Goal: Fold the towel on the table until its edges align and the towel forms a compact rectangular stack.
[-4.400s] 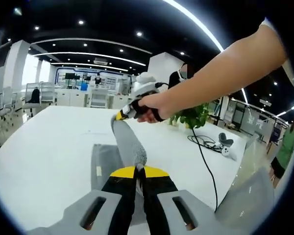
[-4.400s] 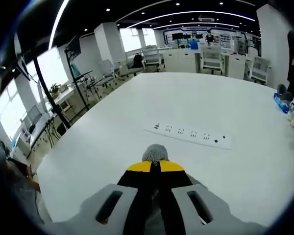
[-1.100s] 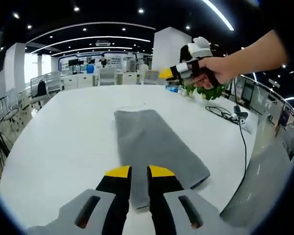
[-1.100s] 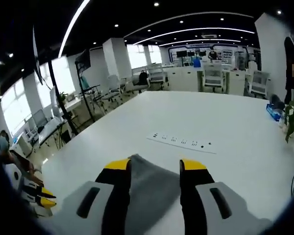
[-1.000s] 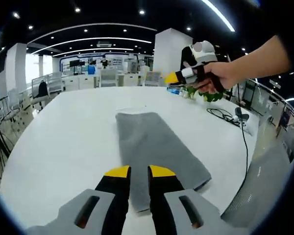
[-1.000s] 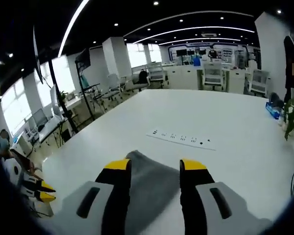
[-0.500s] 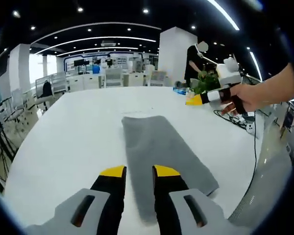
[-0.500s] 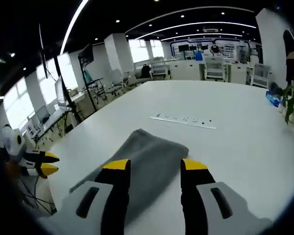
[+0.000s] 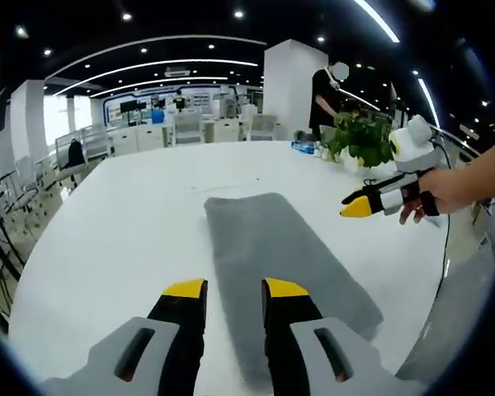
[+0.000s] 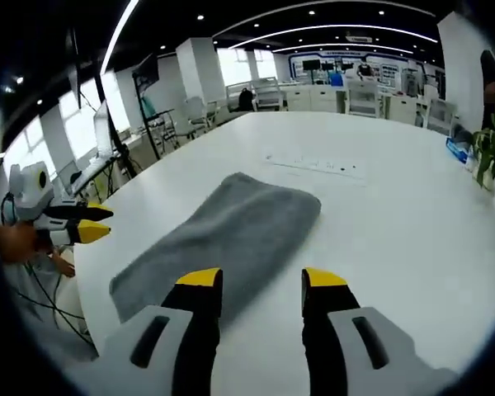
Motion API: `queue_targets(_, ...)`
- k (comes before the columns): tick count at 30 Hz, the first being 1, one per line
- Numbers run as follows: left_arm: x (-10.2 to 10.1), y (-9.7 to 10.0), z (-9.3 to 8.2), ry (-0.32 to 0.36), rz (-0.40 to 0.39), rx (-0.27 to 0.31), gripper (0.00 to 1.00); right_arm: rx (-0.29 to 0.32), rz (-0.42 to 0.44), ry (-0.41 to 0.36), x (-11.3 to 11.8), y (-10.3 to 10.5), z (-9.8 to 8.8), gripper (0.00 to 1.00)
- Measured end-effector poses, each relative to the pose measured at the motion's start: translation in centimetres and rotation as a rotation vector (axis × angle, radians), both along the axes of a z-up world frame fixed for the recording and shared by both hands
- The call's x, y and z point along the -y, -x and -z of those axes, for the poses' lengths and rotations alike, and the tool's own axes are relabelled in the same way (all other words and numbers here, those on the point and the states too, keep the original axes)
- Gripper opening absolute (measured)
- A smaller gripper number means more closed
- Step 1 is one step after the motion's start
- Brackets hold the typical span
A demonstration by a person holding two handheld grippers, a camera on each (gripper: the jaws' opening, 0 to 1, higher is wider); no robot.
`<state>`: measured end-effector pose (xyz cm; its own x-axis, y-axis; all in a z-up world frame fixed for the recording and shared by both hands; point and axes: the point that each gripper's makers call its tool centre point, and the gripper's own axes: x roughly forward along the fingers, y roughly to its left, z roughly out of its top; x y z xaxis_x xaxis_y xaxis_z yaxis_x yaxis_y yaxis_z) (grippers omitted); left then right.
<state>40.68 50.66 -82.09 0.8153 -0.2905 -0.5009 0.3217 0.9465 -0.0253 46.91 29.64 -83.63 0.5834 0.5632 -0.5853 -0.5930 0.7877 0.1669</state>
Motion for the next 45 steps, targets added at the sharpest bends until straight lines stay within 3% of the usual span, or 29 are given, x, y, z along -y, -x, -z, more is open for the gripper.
queue_targets(6, 0.8, -0.6, 0.9, -0.028, 0.050, -0.020, 0.26, -0.013, -0.014, 0.008, -0.4, 1.4, 1.0, 0.37)
queue_targets(10, 1.3, -0.8, 1.5, -0.008, 0.057, -0.040, 0.26, -0.037, -0.033, 0.037, -1.0, 2.7, 2.5, 0.36)
queue_targets(16, 2.6, -1.0, 2.7, -0.031, 0.121, -0.050, 0.25, -0.072, -0.060, 0.058, -1.7, 4.6, 4.8, 0.36)
queue_targets(27, 4.7, -2.3, 3.4, -0.002, 0.253, -0.062, 0.23, -0.034, -0.064, 0.042, -3.9, 4.5, 3.9, 0.30)
queue_targets(29, 5.5, -2.8, 3.6, 0.061, 0.233, -0.091, 0.23, -0.015, -0.111, 0.063, -4.9, 4.8, 4.1, 0.24)
queue_targets(32, 6.5, -3.6, 4.0, 0.044, 0.273, -0.087, 0.23, 0.018, -0.154, 0.075, -6.1, 5.5, 4.2, 0.21)
queue_targets(34, 7.1, -4.1, 4.3, 0.039, 0.305, -0.087, 0.23, -0.002, -0.164, 0.078, -6.5, 5.6, 4.6, 0.21)
queue_targets(42, 8.2, -5.0, 5.5, 0.047, 0.350, -0.116, 0.23, -0.060, -0.193, 0.169, -5.0, 6.4, 6.9, 0.14)
queue_targets(45, 8.2, -4.9, 6.6, 0.023, 0.369, -0.141, 0.23, -0.031, -0.212, 0.181, -4.6, 6.7, 7.2, 0.14)
